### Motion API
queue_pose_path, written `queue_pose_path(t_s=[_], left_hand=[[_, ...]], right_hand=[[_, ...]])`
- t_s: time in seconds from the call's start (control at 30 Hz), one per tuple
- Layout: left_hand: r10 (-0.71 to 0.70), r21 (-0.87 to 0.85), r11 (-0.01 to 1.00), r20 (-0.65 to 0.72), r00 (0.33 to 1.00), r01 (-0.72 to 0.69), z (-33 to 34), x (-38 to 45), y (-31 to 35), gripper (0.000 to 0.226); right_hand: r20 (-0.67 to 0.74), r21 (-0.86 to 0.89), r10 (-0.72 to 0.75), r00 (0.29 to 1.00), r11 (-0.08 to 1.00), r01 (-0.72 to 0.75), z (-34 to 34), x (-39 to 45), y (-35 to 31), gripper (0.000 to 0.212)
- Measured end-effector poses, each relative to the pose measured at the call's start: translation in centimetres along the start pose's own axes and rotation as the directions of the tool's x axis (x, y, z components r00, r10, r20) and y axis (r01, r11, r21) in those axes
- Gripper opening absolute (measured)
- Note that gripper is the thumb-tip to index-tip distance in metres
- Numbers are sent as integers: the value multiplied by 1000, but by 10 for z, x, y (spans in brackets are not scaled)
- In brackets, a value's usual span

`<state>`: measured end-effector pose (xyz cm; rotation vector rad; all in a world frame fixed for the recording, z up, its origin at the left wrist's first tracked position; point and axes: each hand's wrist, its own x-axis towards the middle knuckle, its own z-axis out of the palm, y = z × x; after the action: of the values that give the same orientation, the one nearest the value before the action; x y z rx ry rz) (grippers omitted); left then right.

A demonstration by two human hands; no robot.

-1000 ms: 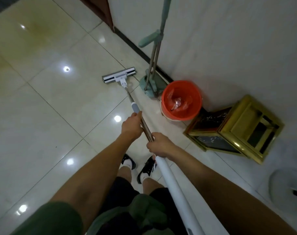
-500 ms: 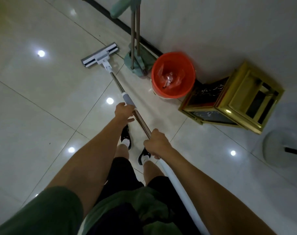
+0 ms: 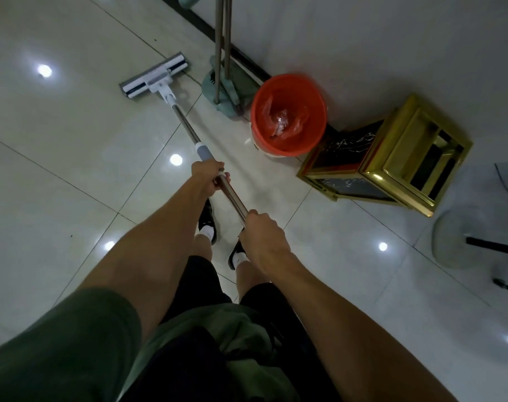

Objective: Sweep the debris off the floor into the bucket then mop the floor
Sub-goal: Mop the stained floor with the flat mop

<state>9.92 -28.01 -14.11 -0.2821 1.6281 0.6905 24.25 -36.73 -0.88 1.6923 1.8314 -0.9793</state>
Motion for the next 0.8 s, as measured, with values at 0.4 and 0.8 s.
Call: queue_pose_path(t_s=[0.4,0.8], left_hand=[[89,-192,975,-138,986,-115,-55,-38,-34,12],[50,-444,879,-276,960,-173,-201,-49,-47,15]], right_hand=[[67,-207,-284,957,934,291,4,-31,10,15],[186,-359,-513,838,758,544,39,-36,-77,18]])
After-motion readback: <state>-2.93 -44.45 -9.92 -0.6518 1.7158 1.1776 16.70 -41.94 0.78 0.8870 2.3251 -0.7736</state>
